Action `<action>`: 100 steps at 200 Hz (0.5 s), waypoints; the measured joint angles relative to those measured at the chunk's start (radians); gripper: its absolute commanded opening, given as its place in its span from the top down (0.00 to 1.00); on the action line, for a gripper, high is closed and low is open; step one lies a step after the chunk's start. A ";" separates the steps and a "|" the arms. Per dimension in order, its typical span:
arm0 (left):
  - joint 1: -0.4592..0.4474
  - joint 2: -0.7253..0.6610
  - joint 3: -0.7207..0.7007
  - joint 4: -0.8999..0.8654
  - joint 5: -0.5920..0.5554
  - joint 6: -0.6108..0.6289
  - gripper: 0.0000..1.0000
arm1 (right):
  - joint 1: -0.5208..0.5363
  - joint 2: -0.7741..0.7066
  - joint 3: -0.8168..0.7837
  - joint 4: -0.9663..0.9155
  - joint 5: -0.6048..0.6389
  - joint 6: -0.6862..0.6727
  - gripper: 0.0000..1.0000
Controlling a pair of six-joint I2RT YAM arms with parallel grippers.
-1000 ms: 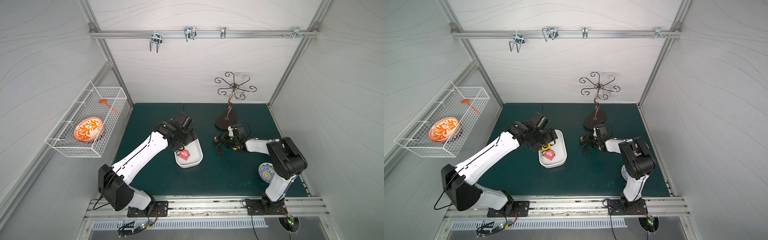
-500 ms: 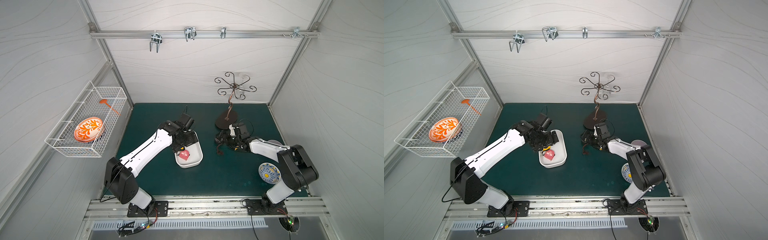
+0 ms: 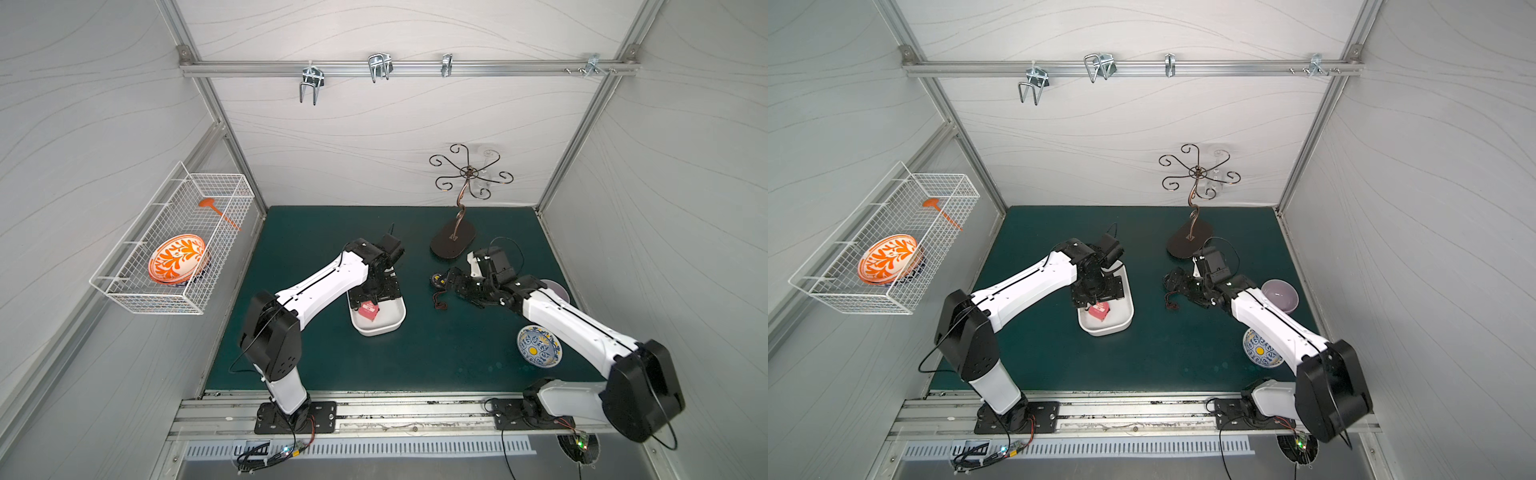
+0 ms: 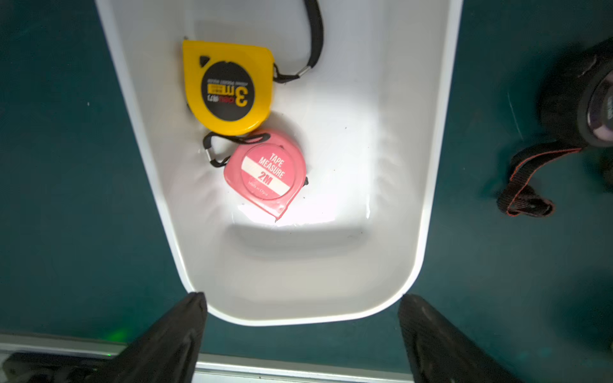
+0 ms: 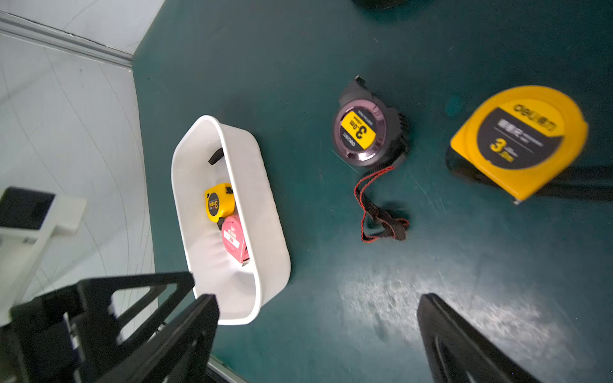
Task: Take the tape measure out of the storage box
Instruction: Place the tape measure at the center of the board, then pick up the tape measure from the storage box.
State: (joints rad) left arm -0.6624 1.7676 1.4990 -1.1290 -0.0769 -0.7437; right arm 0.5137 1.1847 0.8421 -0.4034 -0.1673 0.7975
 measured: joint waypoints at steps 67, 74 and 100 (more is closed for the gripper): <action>0.003 0.096 -0.024 0.008 -0.055 0.259 0.05 | -0.062 -0.169 -0.031 -0.109 -0.009 0.023 0.01; 0.006 0.096 -0.034 0.017 -0.052 0.278 0.05 | -0.071 -0.178 -0.030 -0.114 -0.012 0.023 0.01; 0.027 0.111 -0.055 0.047 -0.039 0.344 0.06 | -0.096 -0.197 -0.030 -0.135 -0.026 0.023 0.01</action>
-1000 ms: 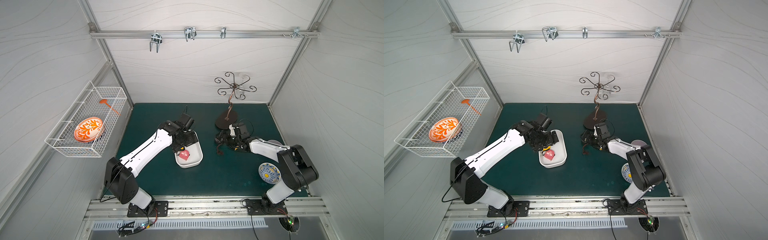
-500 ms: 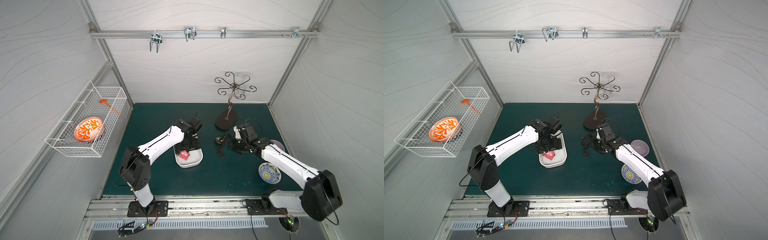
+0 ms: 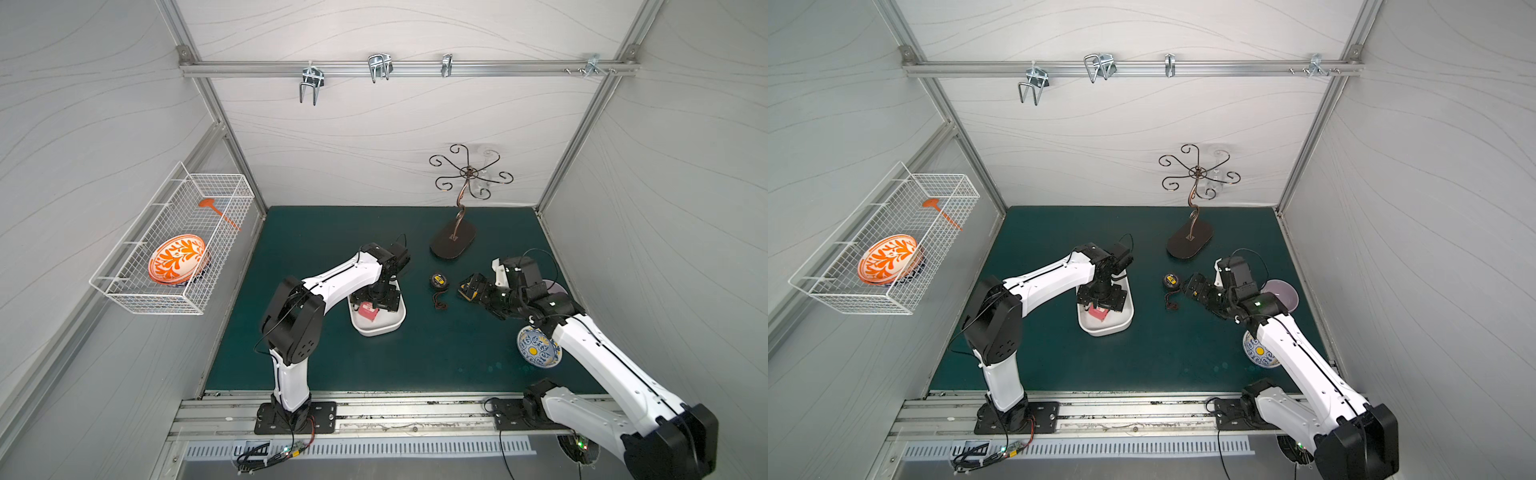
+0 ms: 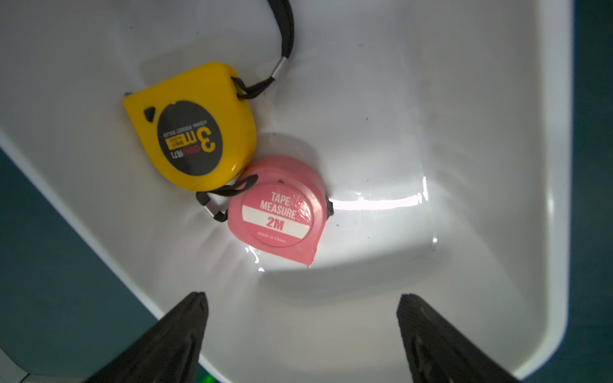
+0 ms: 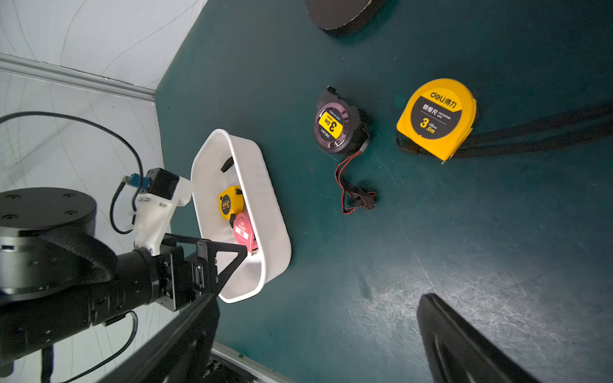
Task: Take the tape measure out of the storage box
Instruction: Pick up the tape measure from the storage box.
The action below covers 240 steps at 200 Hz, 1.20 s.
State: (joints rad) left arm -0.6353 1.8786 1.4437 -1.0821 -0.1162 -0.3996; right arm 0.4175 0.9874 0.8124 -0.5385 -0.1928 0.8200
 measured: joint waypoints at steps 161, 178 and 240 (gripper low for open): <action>0.052 0.125 -0.045 0.108 0.039 0.157 0.22 | -0.040 -0.010 0.070 -0.049 -0.028 -0.001 0.01; 0.049 0.125 -0.045 0.110 0.042 0.158 0.26 | -0.040 -0.010 0.070 -0.049 -0.028 0.000 0.01; 0.039 0.135 -0.030 0.101 0.047 0.153 0.73 | -0.040 -0.011 0.070 -0.049 -0.029 0.003 0.01</action>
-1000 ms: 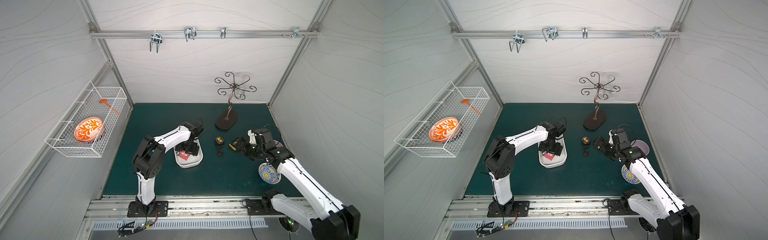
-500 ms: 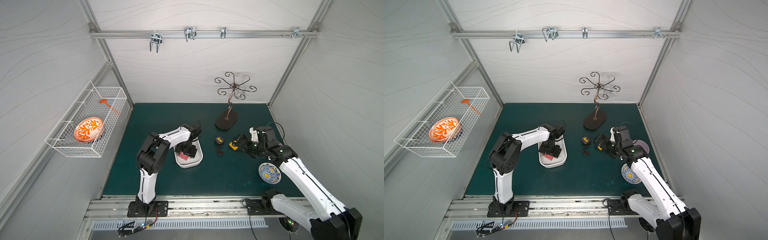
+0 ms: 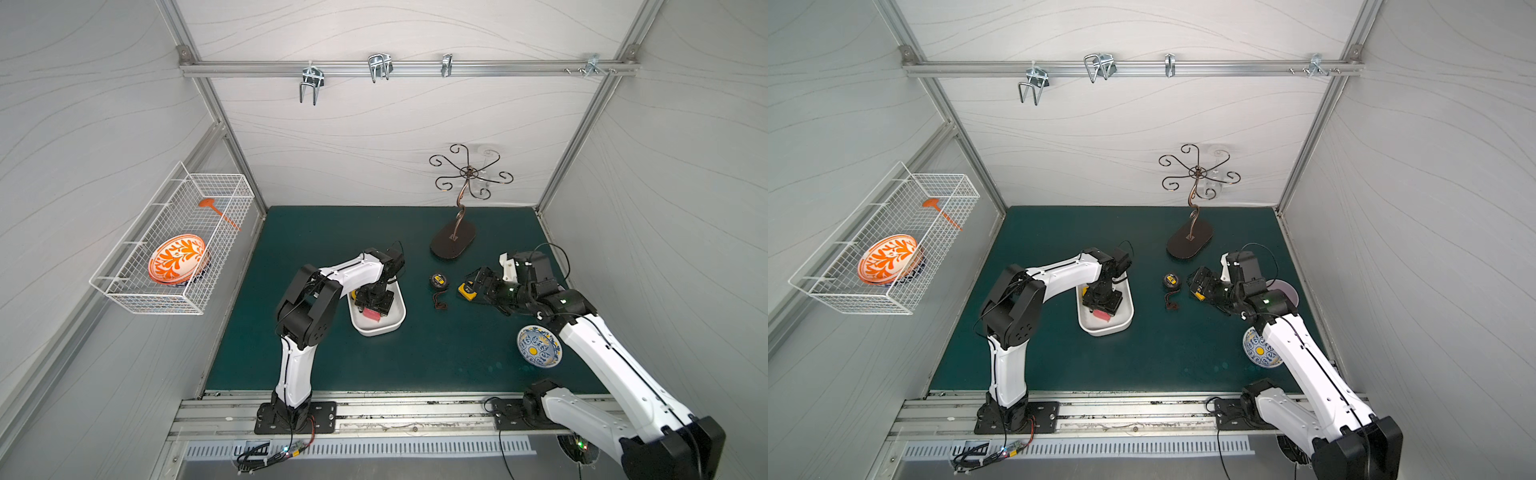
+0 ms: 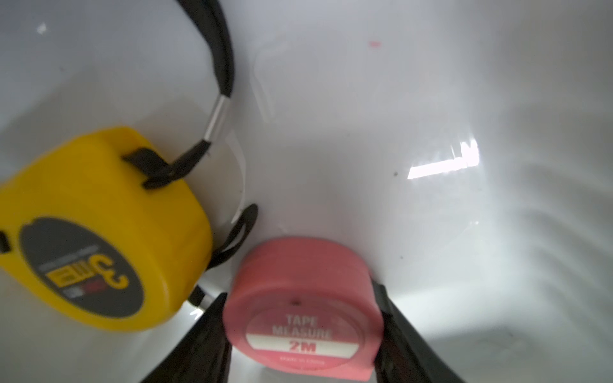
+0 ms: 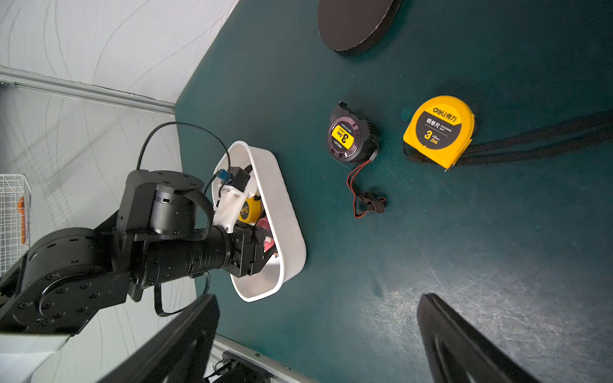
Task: Take the tape measure out of the storage box
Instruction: Pick up the tape measure from the storage box.
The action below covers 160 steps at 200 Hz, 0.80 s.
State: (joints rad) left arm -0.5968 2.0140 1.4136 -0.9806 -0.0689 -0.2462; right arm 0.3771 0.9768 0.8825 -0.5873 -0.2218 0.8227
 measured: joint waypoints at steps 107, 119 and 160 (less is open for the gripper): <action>-0.001 -0.011 0.138 -0.057 0.032 -0.076 1.00 | 0.000 -0.023 -0.060 0.052 -0.064 0.000 0.01; -0.001 -0.023 0.175 -0.069 0.036 -0.092 1.00 | 0.003 -0.024 -0.067 0.068 -0.072 0.000 0.01; -0.001 -0.099 0.264 -0.106 0.060 -0.180 1.00 | 0.037 -0.032 -0.097 0.124 -0.078 -0.001 0.01</action>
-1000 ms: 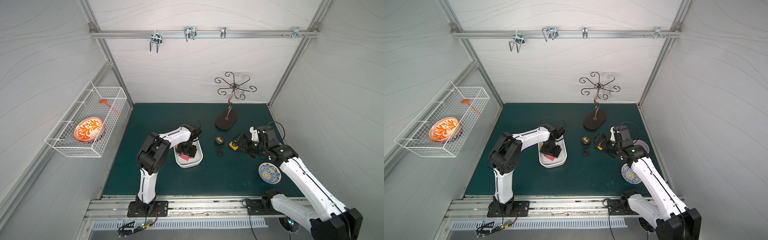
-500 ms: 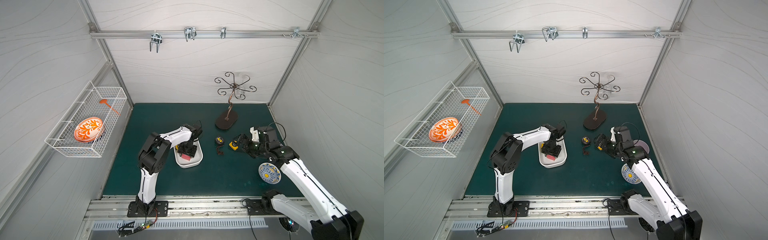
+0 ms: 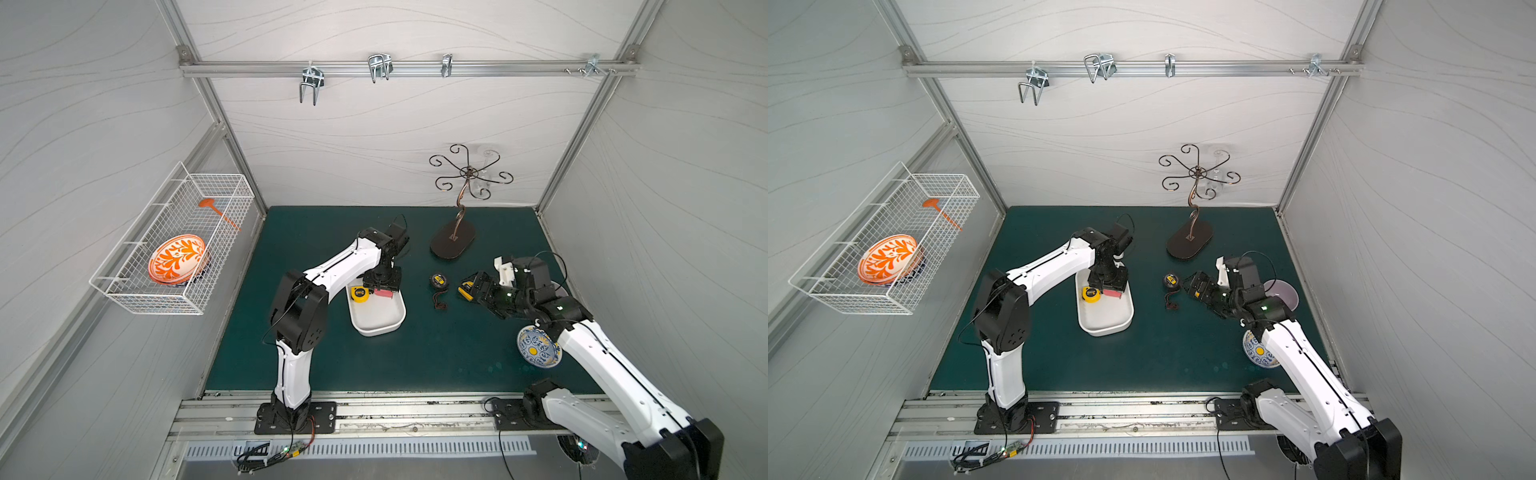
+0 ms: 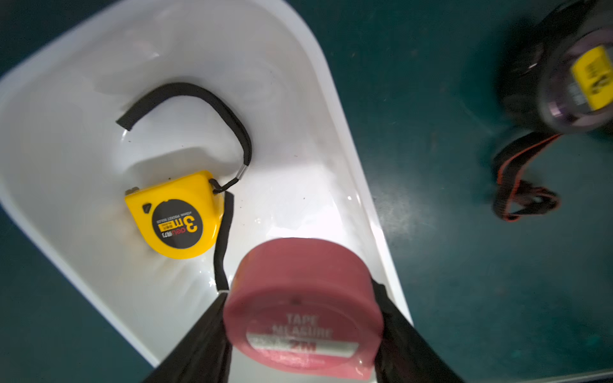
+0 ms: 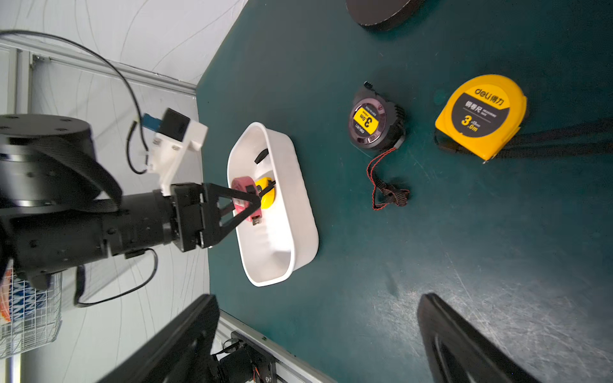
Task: Take the tape measure out of the storage box
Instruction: Pick up the tape measure from the storage box, then place the tape measure at the center of the board.
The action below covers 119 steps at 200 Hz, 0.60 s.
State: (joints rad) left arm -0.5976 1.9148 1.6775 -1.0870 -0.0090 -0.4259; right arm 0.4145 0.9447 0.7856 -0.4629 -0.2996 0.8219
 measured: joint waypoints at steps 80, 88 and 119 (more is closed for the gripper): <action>0.001 -0.113 0.083 0.010 0.159 -0.289 1.00 | 0.158 -0.020 -0.050 0.199 0.038 -0.018 0.01; 0.001 -0.117 0.083 0.022 0.180 -0.324 1.00 | 0.172 -0.022 -0.057 0.225 0.047 -0.026 0.01; -0.004 -0.126 0.079 0.097 0.253 -0.480 1.00 | 0.211 -0.026 -0.084 0.321 0.086 -0.057 0.01</action>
State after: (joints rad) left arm -0.6018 1.7893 1.7569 -0.9897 0.2436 -0.9062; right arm 0.6258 0.9188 0.7017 -0.1421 -0.2134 0.7647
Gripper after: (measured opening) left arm 0.637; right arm 0.988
